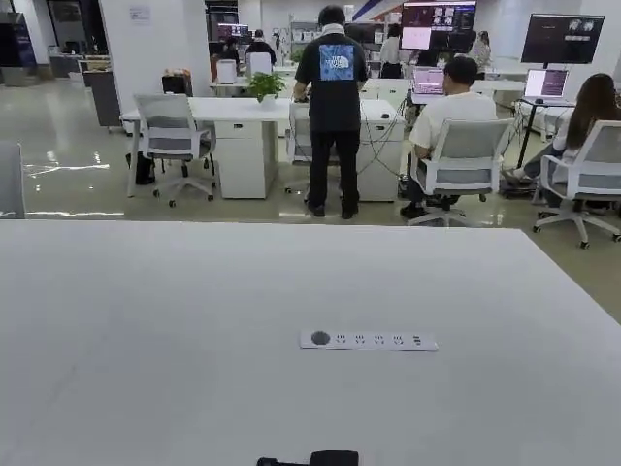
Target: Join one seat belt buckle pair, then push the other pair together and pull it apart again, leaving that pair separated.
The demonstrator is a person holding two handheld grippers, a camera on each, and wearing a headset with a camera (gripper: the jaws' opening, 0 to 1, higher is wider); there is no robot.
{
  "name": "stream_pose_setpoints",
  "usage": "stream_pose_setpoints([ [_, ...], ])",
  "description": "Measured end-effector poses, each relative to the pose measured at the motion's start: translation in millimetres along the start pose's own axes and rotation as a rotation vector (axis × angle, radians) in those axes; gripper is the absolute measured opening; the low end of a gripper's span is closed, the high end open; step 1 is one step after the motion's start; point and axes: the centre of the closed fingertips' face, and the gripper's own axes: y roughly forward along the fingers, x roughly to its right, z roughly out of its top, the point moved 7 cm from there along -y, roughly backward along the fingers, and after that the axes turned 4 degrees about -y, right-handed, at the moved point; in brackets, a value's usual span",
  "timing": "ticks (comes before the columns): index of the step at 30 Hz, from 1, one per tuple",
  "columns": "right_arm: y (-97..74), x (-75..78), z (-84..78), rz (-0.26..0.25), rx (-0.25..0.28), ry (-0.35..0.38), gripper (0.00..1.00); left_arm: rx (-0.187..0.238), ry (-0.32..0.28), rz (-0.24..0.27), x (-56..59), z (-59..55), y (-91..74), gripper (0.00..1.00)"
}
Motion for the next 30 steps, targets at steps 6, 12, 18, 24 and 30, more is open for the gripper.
stream_pose_setpoints([
  [6,-1.7,-0.5,-1.4,-0.002,0.000,0.004,0.94,0.000,0.000,0.001,0.9,-0.3,0.0,0.99],
  [12,-3.0,-0.6,-3.2,-0.002,-0.001,0.005,0.94,0.001,0.001,0.001,1.1,-0.3,0.0,0.99],
  [18,-3.6,-0.3,-3.6,-0.006,-0.003,0.006,0.93,0.001,0.002,0.000,1.7,-0.4,0.2,0.99],
  [24,-3.7,-1.1,-2.4,-0.006,-0.001,0.007,0.93,0.001,0.001,-0.001,3.6,-0.4,1.0,0.99],
  [30,-3.6,-1.3,-2.9,-0.004,-0.003,0.006,0.93,0.001,0.002,-0.001,3.5,0.1,1.5,0.99],
])
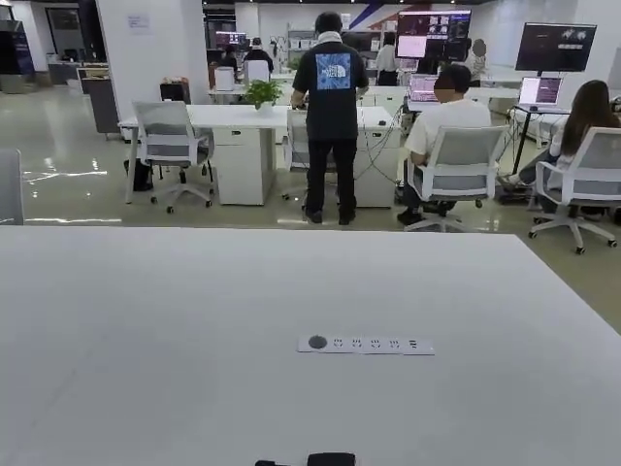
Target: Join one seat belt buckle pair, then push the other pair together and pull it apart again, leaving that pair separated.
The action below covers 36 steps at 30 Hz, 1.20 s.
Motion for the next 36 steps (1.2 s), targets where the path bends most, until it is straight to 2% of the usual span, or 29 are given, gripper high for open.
stream_pose_setpoints([
  [15,1.5,1.9,0.0,0.004,-0.002,-0.003,0.93,0.001,0.000,0.003,-4.0,-0.1,0.6,0.99],
  [36,4.1,4.9,1.4,0.009,-0.006,-0.008,0.93,-0.006,0.009,-0.004,0.5,3.0,2.9,0.98],
])
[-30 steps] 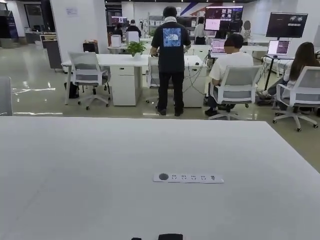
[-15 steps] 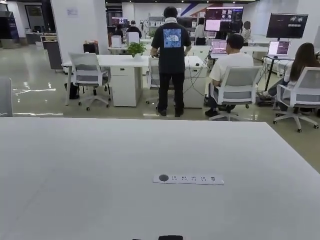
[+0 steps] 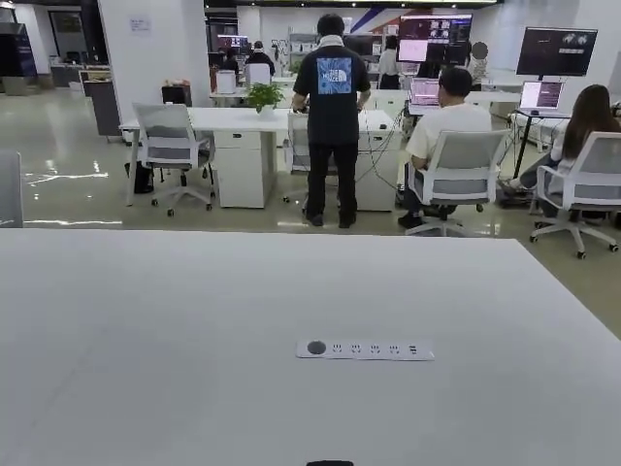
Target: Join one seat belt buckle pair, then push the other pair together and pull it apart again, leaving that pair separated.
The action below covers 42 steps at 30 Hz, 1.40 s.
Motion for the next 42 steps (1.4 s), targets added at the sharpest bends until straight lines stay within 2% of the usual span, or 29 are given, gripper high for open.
stream_pose_setpoints([
  [8,1.4,0.2,-0.2,0.003,-0.004,0.000,0.93,-0.003,0.000,-0.004,-1.0,-1.5,4.1,0.98],
  [16,5.3,-0.6,-1.4,0.028,-0.016,-0.017,0.93,0.000,0.005,-0.015,-0.9,-1.1,9.4,0.98],
  [23,9.7,1.7,-2.2,0.033,-0.017,-0.018,0.93,-0.020,0.018,-0.027,0.2,-2.4,15.8,0.98],
  [28,15.9,2.0,-4.5,0.058,-0.037,-0.044,0.92,-0.028,0.023,-0.038,0.7,-0.9,22.5,0.98],
  [39,23.2,1.5,-0.8,0.092,-0.047,-0.050,0.91,-0.058,0.055,-0.064,5.7,1.7,29.2,0.98],
  [42,26.1,1.2,-1.1,0.104,-0.054,-0.052,0.90,-0.063,0.057,-0.068,1.9,0.7,32.6,0.97],
])
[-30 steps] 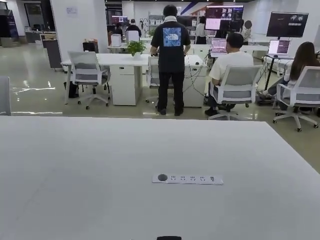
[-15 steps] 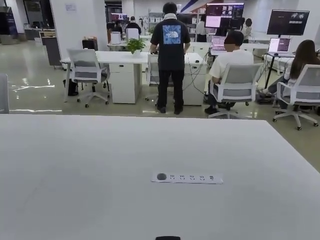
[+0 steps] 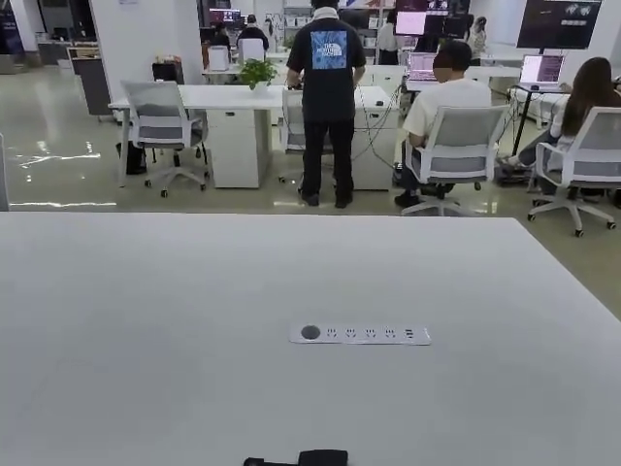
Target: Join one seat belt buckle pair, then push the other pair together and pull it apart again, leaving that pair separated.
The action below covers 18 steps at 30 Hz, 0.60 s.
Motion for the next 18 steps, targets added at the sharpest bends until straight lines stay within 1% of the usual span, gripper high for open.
stream_pose_setpoints([
  [4,4.5,1.6,1.5,0.015,-0.003,-0.009,0.89,-0.009,0.009,-0.009,-0.9,1.1,3.7,0.97],
  [8,9.4,2.0,3.8,0.034,-0.006,-0.015,0.88,-0.002,0.023,-0.018,-2.7,2.0,6.3,0.97],
  [10,11.9,3.3,4.5,0.044,-0.008,-0.015,0.88,-0.011,0.021,-0.026,-2.3,2.3,9.1,0.97],
  [14,15.3,3.0,6.6,0.055,-0.011,-0.019,0.87,-0.029,0.035,-0.040,-1.9,1.4,13.4,0.96],
  [16,16.9,4.7,5.3,0.067,-0.022,-0.027,0.87,-0.038,0.043,-0.049,-2.1,-0.8,16.3,0.96],
  [18,18.4,5.1,6.1,0.076,-0.026,-0.028,0.86,-0.045,0.055,-0.056,-1.3,-0.6,19.5,0.96],
])
